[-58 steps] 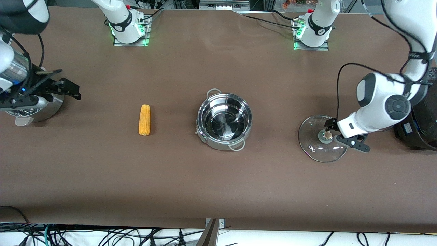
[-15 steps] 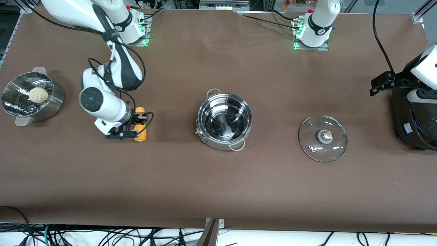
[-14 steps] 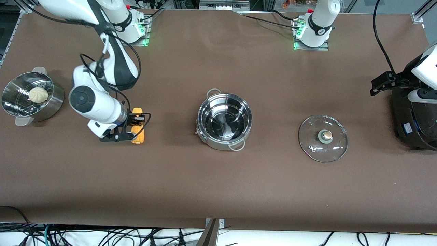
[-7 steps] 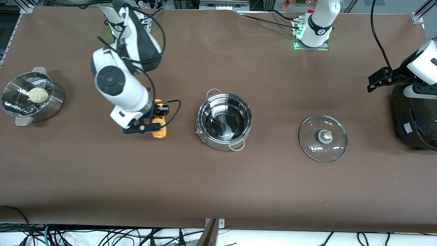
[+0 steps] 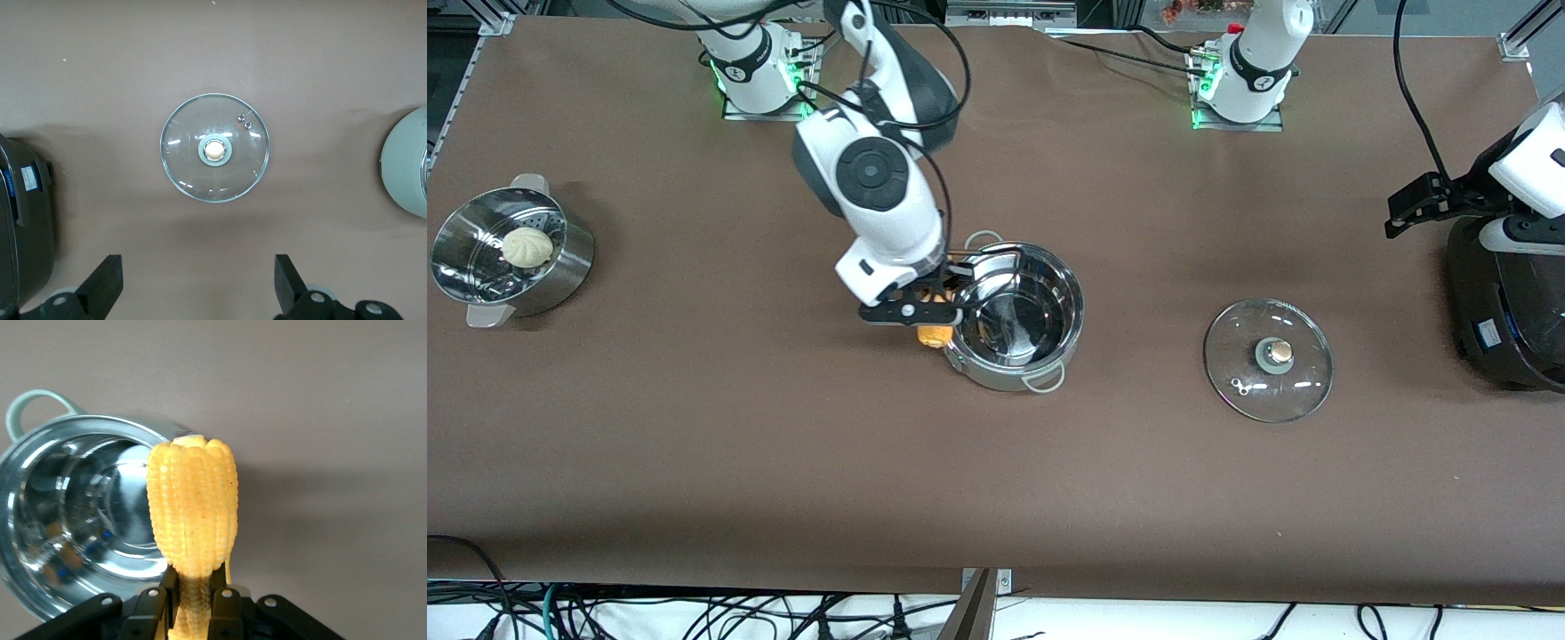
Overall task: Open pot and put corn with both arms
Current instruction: 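Lift the corn with the right gripper and carry it over the pot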
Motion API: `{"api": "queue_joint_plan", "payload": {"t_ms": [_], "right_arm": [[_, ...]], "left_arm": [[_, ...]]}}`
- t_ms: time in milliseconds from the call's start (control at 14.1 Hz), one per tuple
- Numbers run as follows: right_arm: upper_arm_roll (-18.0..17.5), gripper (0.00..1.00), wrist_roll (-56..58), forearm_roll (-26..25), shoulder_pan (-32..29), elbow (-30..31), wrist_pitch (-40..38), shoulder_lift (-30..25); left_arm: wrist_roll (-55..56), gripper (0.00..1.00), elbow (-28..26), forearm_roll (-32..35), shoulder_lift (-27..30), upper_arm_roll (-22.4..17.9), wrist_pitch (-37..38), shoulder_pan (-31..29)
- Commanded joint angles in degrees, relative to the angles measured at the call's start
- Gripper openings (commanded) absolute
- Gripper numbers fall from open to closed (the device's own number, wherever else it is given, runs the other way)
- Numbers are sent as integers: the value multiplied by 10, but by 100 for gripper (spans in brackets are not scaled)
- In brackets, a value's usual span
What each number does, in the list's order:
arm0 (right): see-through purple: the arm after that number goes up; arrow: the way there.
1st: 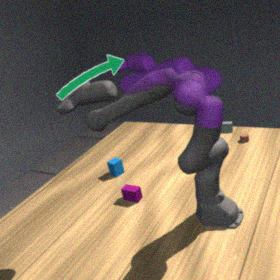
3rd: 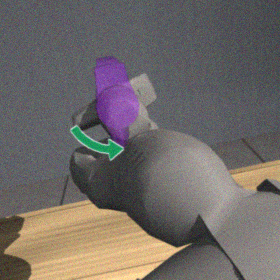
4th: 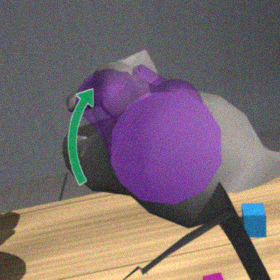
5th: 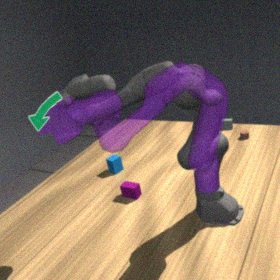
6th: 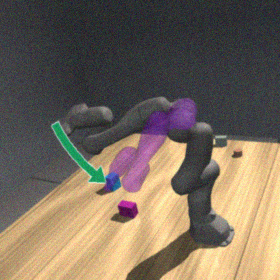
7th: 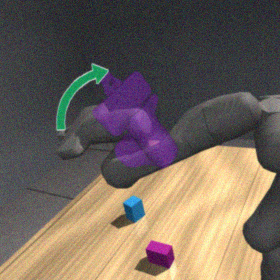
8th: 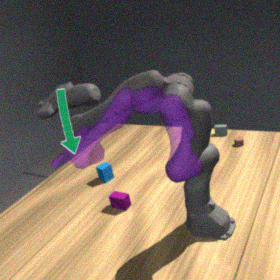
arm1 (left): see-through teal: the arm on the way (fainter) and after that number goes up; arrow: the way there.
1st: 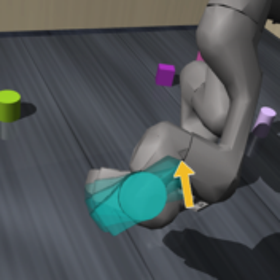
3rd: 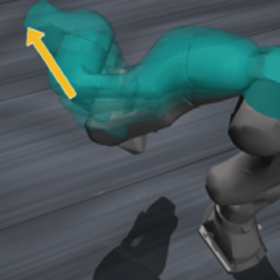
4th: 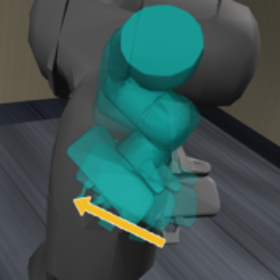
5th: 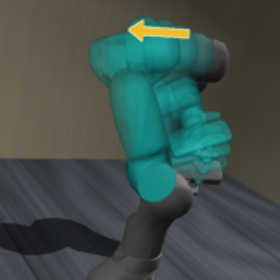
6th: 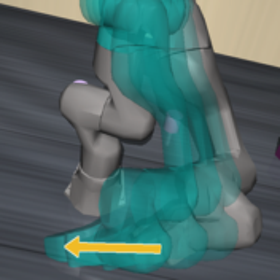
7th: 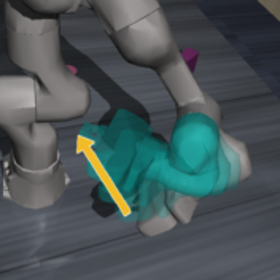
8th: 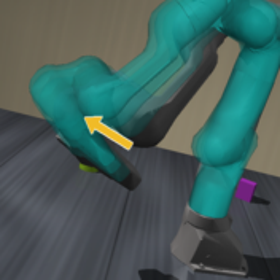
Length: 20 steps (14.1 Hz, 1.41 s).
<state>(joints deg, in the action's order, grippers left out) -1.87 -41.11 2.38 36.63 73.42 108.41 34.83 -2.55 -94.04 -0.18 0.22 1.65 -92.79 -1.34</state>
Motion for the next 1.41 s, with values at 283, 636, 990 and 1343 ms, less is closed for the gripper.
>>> {"api": "queue_joint_plan", "payload": {"t_ms": [283,636,990,1343], "right_arm": [[5,10,-80,38,39,-101,46,97],[6,10,-108,39,63,-100,57,115],[6,11,-117,37,67,-99,57,126],[8,11,-113,32,67,-99,67,132]], "left_arm": [[4,100,-8,-4,10,0,7,-3],[4,100,-8,-4,10,-2,10,-5],[9,100,-6,-4,10,2,10,-3],[4,100,8,-3,-2,3,7,0]]}}
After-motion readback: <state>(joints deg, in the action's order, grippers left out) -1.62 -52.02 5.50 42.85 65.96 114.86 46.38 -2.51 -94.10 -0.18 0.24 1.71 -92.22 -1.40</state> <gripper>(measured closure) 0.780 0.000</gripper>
